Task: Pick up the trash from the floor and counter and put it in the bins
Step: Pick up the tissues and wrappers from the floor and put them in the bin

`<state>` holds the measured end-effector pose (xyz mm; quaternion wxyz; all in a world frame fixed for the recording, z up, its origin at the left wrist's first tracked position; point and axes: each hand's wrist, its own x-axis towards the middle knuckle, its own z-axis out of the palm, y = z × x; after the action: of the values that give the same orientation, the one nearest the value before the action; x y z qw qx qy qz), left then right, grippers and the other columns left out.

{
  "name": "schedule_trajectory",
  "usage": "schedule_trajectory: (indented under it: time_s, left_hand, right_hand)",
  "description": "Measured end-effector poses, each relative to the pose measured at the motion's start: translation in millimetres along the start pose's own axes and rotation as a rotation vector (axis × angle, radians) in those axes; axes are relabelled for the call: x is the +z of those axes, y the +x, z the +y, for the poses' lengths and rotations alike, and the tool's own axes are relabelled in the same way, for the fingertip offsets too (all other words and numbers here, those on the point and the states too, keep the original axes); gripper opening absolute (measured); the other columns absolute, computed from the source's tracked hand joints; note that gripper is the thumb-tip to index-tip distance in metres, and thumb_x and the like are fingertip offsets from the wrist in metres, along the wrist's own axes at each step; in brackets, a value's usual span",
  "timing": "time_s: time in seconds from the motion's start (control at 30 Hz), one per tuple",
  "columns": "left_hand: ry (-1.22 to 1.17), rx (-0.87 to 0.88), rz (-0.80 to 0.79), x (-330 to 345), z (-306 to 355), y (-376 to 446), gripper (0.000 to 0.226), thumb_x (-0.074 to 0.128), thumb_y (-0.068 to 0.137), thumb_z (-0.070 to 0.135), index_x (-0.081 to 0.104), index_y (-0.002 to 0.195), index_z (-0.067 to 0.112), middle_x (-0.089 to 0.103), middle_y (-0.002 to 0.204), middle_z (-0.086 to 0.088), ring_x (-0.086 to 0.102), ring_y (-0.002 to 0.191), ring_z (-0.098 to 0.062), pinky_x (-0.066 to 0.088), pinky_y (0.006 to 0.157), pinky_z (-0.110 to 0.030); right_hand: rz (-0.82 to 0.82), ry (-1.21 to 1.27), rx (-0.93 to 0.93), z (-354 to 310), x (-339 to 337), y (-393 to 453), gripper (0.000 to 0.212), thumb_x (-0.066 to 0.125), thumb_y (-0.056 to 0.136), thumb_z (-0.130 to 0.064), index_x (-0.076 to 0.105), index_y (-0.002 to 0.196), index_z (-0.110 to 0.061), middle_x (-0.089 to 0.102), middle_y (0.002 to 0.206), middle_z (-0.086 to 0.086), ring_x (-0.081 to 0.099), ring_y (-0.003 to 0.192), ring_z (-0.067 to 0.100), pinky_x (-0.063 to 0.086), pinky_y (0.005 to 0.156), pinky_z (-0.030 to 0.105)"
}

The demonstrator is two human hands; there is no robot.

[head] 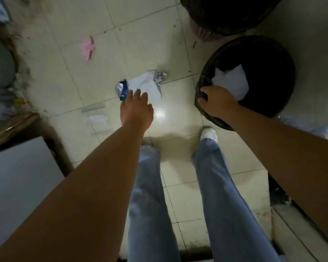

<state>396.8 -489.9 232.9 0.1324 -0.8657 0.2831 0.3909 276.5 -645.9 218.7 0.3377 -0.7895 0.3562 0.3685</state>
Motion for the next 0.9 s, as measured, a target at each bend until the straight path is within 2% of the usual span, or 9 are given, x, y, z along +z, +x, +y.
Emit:
schedule_trajectory:
  time_s: [0.13,0.2,0.43,0.57,0.67,0.73,0.8,0.9]
  left_hand:
    - [-0.022,-0.087,-0.047,10,-95,14,0.049,0.031,0.102,0.026,0.026,0.147,0.008,0.022,0.159,-0.007,0.013,0.148,-0.025,0.022,0.118,-0.041]
    - [-0.028,-0.104,-0.073,19,-147,22,0.048,0.030,0.102,0.027,0.028,0.146,0.008,0.023,0.158,-0.008,0.014,0.148,-0.026,0.023,0.118,-0.041]
    - [-0.075,-0.151,-0.085,61,-302,44,0.044,0.042,0.098,0.022,0.038,0.138,0.005,0.040,0.147,-0.012,0.030,0.140,-0.029,0.036,0.108,-0.040]
    - [-0.147,-0.210,-0.123,108,-346,72,0.045,0.050,0.094,0.020,0.039,0.136,0.006,0.044,0.141,-0.012,0.036,0.134,-0.030,0.042,0.102,-0.040]
    - [-0.230,-0.233,-0.117,154,-364,110,0.055,0.053,0.094,0.025,0.031,0.141,0.008,0.038,0.145,-0.013,0.033,0.136,-0.031,0.042,0.103,-0.041]
    - [-0.344,-0.319,-0.089,187,-373,139,0.061,0.055,0.093,0.028,0.026,0.144,0.008,0.034,0.148,-0.015,0.032,0.137,-0.033,0.042,0.104,-0.042]
    - [-0.491,-0.451,-0.089,220,-379,165,0.066,0.056,0.093,0.029,0.023,0.145,0.007,0.034,0.147,-0.019,0.035,0.135,-0.035,0.042,0.103,-0.043]
    - [-0.588,-0.575,-0.068,264,-384,198,0.073,0.060,0.090,0.032,0.021,0.145,0.004,0.039,0.143,-0.022,0.042,0.130,-0.037,0.045,0.100,-0.045]
  right_hand:
    - [-0.037,-0.083,-0.074,-80,26,27,0.050,0.039,0.097,-0.023,0.027,0.145,-0.011,0.028,0.154,0.013,0.028,0.140,0.029,0.026,0.118,0.037]
    - [-0.030,-0.090,-0.048,-120,44,42,0.051,0.040,0.097,-0.024,0.028,0.144,-0.012,0.027,0.155,0.010,0.026,0.142,0.026,0.022,0.119,0.036]
    - [-0.062,-0.213,0.007,-242,133,80,0.047,0.040,0.097,-0.023,0.033,0.142,-0.012,0.035,0.150,0.011,0.033,0.137,0.027,0.029,0.114,0.037]
    - [-0.069,-0.283,0.012,-284,185,119,0.048,0.044,0.095,-0.028,0.037,0.139,-0.011,0.040,0.146,0.012,0.039,0.133,0.028,0.035,0.109,0.039]
    - [-0.025,-0.236,0.093,-295,225,169,0.054,0.050,0.092,-0.034,0.036,0.136,-0.006,0.045,0.140,0.015,0.043,0.129,0.030,0.040,0.104,0.039]
    - [0.043,-0.141,0.178,-293,251,205,0.058,0.055,0.090,-0.035,0.037,0.133,-0.001,0.048,0.135,0.018,0.048,0.124,0.031,0.043,0.100,0.038]
    - [0.116,-0.010,0.282,-284,275,235,0.057,0.057,0.089,-0.032,0.038,0.130,0.003,0.051,0.129,0.019,0.054,0.112,0.027,0.045,0.089,0.032]
    - [0.187,0.084,0.340,-268,304,269,0.042,0.055,0.090,-0.022,0.045,0.122,0.004,0.056,0.107,0.016,0.057,0.100,0.026,0.039,0.075,0.025]
